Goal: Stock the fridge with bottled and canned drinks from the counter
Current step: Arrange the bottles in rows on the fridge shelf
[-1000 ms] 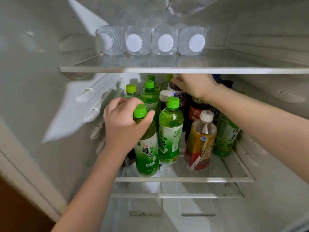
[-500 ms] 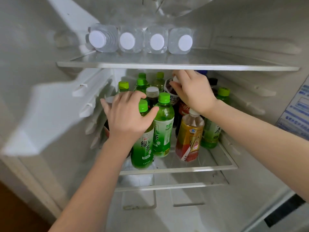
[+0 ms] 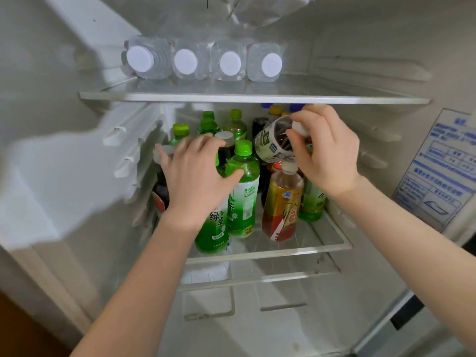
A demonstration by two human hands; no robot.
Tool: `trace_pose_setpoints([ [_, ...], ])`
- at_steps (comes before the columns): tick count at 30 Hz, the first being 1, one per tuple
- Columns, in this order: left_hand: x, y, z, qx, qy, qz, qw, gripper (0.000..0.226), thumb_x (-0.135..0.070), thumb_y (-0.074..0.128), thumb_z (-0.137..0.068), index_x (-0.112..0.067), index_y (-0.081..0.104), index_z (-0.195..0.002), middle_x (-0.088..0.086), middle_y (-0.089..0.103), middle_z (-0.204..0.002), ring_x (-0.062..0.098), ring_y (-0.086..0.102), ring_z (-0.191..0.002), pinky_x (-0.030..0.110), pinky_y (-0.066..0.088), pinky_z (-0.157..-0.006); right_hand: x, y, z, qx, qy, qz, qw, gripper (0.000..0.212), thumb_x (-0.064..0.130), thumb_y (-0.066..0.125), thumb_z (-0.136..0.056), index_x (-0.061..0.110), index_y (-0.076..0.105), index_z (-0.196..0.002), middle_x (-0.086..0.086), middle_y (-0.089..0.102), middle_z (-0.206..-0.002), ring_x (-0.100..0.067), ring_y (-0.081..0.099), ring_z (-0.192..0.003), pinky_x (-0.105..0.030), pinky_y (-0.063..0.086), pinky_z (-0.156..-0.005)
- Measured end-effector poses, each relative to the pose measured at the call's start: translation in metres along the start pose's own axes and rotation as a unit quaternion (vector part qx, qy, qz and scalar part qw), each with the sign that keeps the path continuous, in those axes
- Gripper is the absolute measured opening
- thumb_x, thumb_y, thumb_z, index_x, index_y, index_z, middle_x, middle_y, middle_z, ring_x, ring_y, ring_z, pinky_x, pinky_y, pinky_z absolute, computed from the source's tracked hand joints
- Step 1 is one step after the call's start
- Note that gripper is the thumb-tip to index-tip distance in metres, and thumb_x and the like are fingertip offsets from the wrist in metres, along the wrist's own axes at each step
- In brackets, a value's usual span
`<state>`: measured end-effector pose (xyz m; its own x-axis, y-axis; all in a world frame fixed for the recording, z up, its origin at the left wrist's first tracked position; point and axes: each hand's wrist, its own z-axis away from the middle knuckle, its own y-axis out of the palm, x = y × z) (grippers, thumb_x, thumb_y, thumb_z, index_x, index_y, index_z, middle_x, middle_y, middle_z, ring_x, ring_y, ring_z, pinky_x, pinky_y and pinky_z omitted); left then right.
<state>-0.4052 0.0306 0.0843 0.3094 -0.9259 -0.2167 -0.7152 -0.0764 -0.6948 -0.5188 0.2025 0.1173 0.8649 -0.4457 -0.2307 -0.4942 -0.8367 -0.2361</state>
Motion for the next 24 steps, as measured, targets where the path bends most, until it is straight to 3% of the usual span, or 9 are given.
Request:
trace_pose_setpoints([
  [5, -0.010, -0.002, -0.016, 0.028, 0.046, 0.035, 0.998, 0.060, -0.057, 0.069, -0.072, -0.036, 0.056, -0.127, -0.008, 0.050, -0.140, 0.024, 0.047, -0.128, 0.061, 0.019, -0.109, 0.002, -0.015, 0.001, -0.068, -0.001, 0.006, 0.998, 0.010, 0.004, 0.060, -0.088, 0.000, 0.061, -0.097, -0.020, 0.065, -0.092, -0.025, 0.061, -0.080, -0.023, 0.046, -0.068],
  [9, -0.015, 0.000, -0.019, 0.032, 0.102, 0.025, 0.994, 0.058, -0.053, 0.070, -0.073, -0.034, 0.058, -0.127, -0.006, 0.056, -0.135, 0.026, 0.051, -0.122, 0.057, 0.027, -0.107, 0.007, -0.034, -0.001, -0.129, 0.013, 0.010, 0.992, 0.012, 0.001, 0.062, -0.086, 0.000, 0.058, -0.098, -0.021, 0.064, -0.092, -0.020, 0.057, -0.086, -0.016, 0.043, -0.073],
  [14, -0.013, 0.001, -0.022, 0.029, 0.094, 0.028, 0.995, 0.054, -0.053, 0.070, -0.073, -0.031, 0.062, -0.122, -0.007, 0.062, -0.127, 0.026, 0.055, -0.113, 0.052, 0.039, -0.100, 0.012, -0.068, -0.008, -0.183, 0.103, 0.047, 0.977, 0.019, 0.007, 0.055, -0.091, -0.010, 0.062, -0.094, -0.018, 0.062, -0.092, -0.019, 0.054, -0.090, -0.008, 0.036, -0.081],
  [16, -0.014, 0.002, -0.023, 0.035, 0.095, 0.030, 0.994, 0.055, -0.053, 0.069, -0.074, -0.031, 0.060, -0.125, -0.007, 0.060, -0.130, 0.025, 0.055, -0.114, 0.048, 0.040, -0.099, 0.011, -0.085, -0.010, -0.182, 0.146, 0.038, 0.972, 0.019, 0.010, 0.052, -0.093, -0.006, 0.061, -0.098, 0.000, 0.055, -0.096, -0.021, 0.054, -0.091, -0.012, 0.037, -0.083],
  [18, -0.015, 0.003, -0.025, 0.040, 0.098, 0.031, 0.994, 0.056, -0.051, 0.069, -0.075, -0.031, 0.059, -0.127, -0.007, 0.059, -0.132, 0.025, 0.056, -0.115, 0.046, 0.043, -0.097, 0.010, -0.100, -0.013, -0.163, 0.187, 0.016, 0.969, 0.015, 0.015, 0.050, -0.094, 0.008, 0.058, -0.104, 0.016, 0.047, -0.097, -0.022, 0.056, -0.091, -0.019, 0.043, -0.082],
  [21, -0.015, 0.005, -0.024, 0.035, 0.102, 0.026, 0.994, 0.055, -0.048, 0.068, -0.077, -0.030, 0.058, -0.128, -0.006, 0.058, -0.133, 0.026, 0.056, -0.114, 0.040, 0.046, -0.090, 0.006, -0.116, -0.016, -0.114, 0.250, 0.010, 0.961, 0.015, 0.024, 0.046, -0.093, 0.022, 0.053, -0.106, 0.018, 0.049, -0.095, -0.023, 0.058, -0.092, -0.040, 0.049, -0.083],
  [24, -0.012, 0.005, -0.024, 0.026, 0.102, 0.029, 0.994, 0.057, -0.049, 0.068, -0.077, -0.029, 0.058, -0.129, -0.005, 0.058, -0.133, 0.027, 0.056, -0.115, 0.040, 0.047, -0.089, -0.001, -0.122, -0.011, -0.051, 0.323, 0.044, 0.944, 0.028, 0.032, 0.046, -0.090, 0.017, 0.060, -0.109, 0.013, 0.055, -0.098, -0.018, 0.059, -0.089, -0.039, 0.048, -0.082],
])
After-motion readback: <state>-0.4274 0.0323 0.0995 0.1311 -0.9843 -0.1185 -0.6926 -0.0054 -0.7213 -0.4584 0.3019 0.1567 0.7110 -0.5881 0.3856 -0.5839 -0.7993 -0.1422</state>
